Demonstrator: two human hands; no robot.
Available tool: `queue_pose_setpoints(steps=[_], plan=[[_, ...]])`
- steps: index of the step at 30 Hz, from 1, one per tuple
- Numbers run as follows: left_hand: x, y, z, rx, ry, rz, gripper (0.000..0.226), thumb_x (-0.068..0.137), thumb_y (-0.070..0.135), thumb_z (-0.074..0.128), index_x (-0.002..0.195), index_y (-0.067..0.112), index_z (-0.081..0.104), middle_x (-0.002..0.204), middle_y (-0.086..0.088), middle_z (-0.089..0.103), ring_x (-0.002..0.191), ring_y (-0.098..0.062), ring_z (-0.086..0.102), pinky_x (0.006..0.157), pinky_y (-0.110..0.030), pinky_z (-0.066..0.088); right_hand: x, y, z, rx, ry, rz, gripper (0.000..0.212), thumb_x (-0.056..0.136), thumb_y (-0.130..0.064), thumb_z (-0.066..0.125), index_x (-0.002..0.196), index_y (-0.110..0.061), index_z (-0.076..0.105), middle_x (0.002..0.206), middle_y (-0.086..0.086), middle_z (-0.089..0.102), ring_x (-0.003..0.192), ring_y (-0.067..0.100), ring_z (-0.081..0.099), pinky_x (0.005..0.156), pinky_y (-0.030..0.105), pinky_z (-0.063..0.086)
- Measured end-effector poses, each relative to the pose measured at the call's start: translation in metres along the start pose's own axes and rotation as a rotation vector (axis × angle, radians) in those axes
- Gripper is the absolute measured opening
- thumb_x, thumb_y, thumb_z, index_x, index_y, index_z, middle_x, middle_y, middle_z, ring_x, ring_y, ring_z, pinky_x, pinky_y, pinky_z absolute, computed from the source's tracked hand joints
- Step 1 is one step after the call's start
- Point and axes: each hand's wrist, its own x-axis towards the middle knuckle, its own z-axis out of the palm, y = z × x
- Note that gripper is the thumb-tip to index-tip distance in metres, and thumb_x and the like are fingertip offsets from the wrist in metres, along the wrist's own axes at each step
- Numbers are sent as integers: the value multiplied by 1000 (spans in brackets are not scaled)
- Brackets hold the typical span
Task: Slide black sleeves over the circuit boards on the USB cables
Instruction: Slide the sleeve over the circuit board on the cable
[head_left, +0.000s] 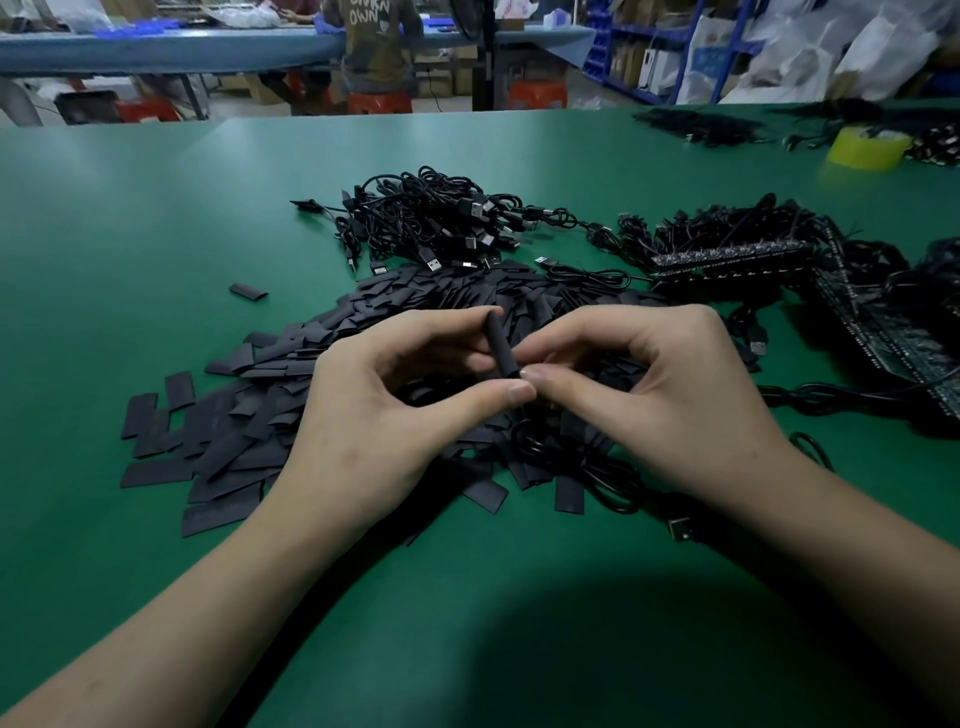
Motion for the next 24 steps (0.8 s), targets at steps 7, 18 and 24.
queue_pose_setpoints(steps=[7, 18, 24], plan=[[0, 0, 0, 7, 1, -1, 50, 68, 32, 86, 116, 19, 75, 97, 7, 78, 91, -8, 74, 85, -18, 55, -2, -2, 1, -95, 37, -82, 10, 87, -11, 80, 96, -14, 81, 77, -10, 75, 72, 2, 71, 70, 19, 54], [-2, -2, 3, -17, -22, 23, 49, 69, 32, 89, 113, 17, 75, 96, 6, 78, 92, -10, 74, 87, -21, 55, -2, -5, -1, 27, 28, 20, 8, 86, -14, 74, 92, -19, 78, 76, -6, 74, 73, 12, 72, 70, 19, 54], [-1, -4, 1, -73, -22, -23, 41, 72, 26, 87, 112, 21, 76, 100, 1, 79, 90, -8, 74, 85, -18, 55, -2, -7, -3, 34, -15, 9, 6, 89, -14, 77, 92, -19, 79, 78, -14, 73, 74, 4, 70, 72, 13, 49]])
